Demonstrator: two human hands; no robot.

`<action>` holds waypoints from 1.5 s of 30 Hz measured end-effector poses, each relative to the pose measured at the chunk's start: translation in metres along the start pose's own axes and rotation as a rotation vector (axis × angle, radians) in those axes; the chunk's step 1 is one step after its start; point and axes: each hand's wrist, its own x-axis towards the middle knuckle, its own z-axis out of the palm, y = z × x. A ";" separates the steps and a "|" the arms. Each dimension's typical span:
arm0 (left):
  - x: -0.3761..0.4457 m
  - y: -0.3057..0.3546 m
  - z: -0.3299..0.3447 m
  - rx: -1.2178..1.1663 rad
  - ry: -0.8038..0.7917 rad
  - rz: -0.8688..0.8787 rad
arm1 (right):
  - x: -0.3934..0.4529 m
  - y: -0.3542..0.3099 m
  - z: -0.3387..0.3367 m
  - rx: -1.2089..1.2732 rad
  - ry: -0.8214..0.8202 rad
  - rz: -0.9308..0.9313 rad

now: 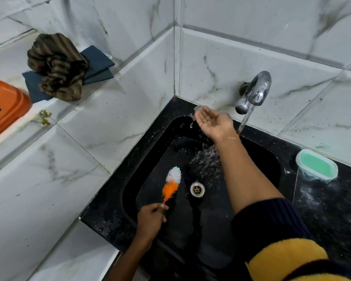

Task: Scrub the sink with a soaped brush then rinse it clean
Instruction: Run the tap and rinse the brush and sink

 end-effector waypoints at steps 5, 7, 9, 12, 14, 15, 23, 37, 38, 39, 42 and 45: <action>0.000 0.007 -0.004 -0.010 -0.004 0.005 | -0.002 0.004 -0.035 0.168 0.185 -0.033; 0.001 0.009 -0.006 -0.011 -0.003 -0.001 | -0.003 0.007 -0.061 0.234 0.267 -0.017; 0.001 0.011 -0.008 -0.003 -0.007 -0.005 | -0.004 0.013 -0.087 0.277 0.288 -0.024; 0.000 0.012 -0.012 0.027 -0.013 -0.014 | -0.006 0.021 -0.113 0.305 0.306 -0.010; 0.000 0.012 -0.015 0.060 -0.009 -0.014 | -0.004 0.022 -0.119 0.280 0.372 0.001; 0.000 0.012 -0.016 0.078 -0.005 -0.011 | -0.003 0.022 -0.118 0.248 0.403 -0.008; -0.001 0.018 -0.021 0.131 -0.009 -0.019 | 0.011 0.039 -0.036 -0.210 0.009 0.075; 0.002 0.026 -0.024 0.147 -0.034 -0.002 | -0.002 0.027 -0.112 0.346 0.323 -0.020; 0.002 0.027 -0.024 0.148 -0.036 -0.001 | -0.001 0.027 -0.114 0.347 0.332 -0.021; 0.002 0.027 -0.024 0.145 -0.039 -0.001 | 0.000 0.027 -0.112 0.326 0.340 -0.032; 0.000 0.027 -0.025 0.144 -0.049 -0.001 | 0.011 0.029 -0.086 0.176 0.310 -0.101; 0.000 0.027 -0.027 0.150 -0.047 0.005 | 0.016 0.040 -0.045 -0.060 0.101 -0.041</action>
